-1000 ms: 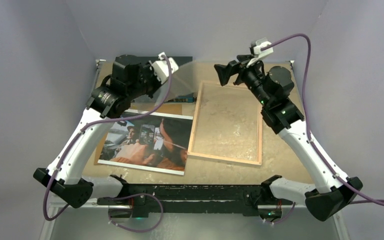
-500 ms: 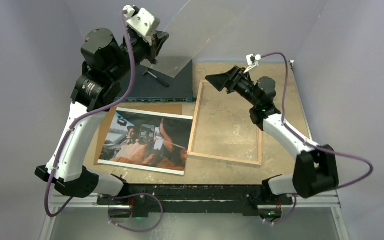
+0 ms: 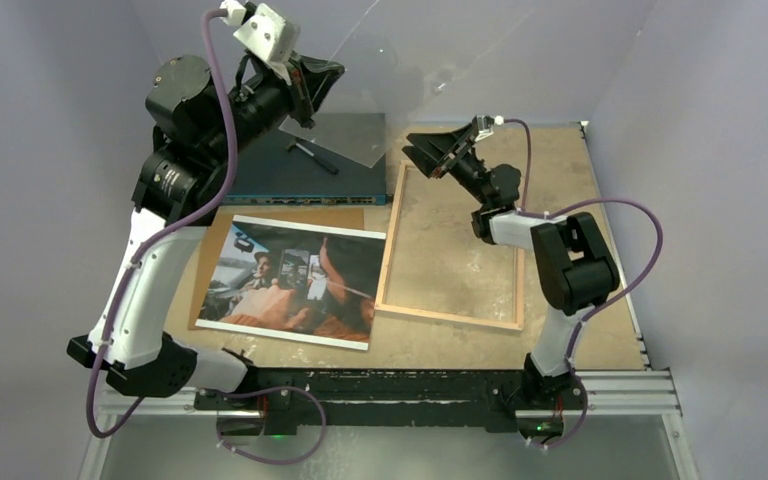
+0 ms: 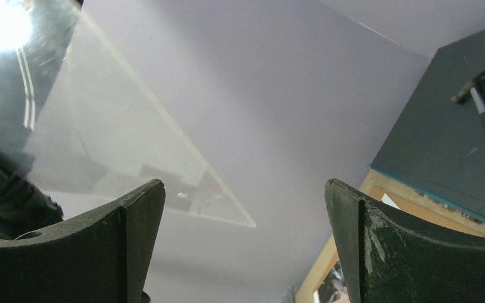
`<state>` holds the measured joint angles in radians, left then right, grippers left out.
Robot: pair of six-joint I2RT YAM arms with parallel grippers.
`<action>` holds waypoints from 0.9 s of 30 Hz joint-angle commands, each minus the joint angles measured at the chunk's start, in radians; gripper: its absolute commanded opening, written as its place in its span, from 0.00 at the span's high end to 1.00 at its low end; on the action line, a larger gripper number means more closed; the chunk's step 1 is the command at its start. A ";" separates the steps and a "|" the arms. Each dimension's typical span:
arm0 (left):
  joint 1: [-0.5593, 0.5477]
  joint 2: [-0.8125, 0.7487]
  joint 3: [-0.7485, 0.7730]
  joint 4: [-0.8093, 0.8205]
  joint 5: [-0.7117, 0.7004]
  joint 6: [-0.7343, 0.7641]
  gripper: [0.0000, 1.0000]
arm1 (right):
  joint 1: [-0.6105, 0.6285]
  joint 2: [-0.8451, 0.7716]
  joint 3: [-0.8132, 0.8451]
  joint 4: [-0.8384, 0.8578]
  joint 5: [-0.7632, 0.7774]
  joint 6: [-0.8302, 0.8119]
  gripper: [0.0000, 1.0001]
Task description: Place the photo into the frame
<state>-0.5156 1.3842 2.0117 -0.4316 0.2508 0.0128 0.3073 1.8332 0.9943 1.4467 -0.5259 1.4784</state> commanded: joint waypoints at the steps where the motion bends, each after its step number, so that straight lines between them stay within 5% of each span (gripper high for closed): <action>1: 0.003 -0.039 0.046 0.073 0.005 -0.085 1.00 | 0.000 -0.006 0.069 0.573 0.036 0.094 0.01; 12: 0.003 -0.043 0.048 0.057 0.001 -0.123 1.00 | 0.015 0.068 0.273 0.624 0.042 0.138 0.07; 27: 0.003 -0.155 -0.112 0.039 -0.125 0.023 1.00 | -0.007 -0.013 0.192 0.623 -0.004 0.182 0.81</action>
<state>-0.5152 1.2770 1.9202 -0.4171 0.1680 -0.0265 0.3164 1.8954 1.1877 1.5291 -0.4976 1.6745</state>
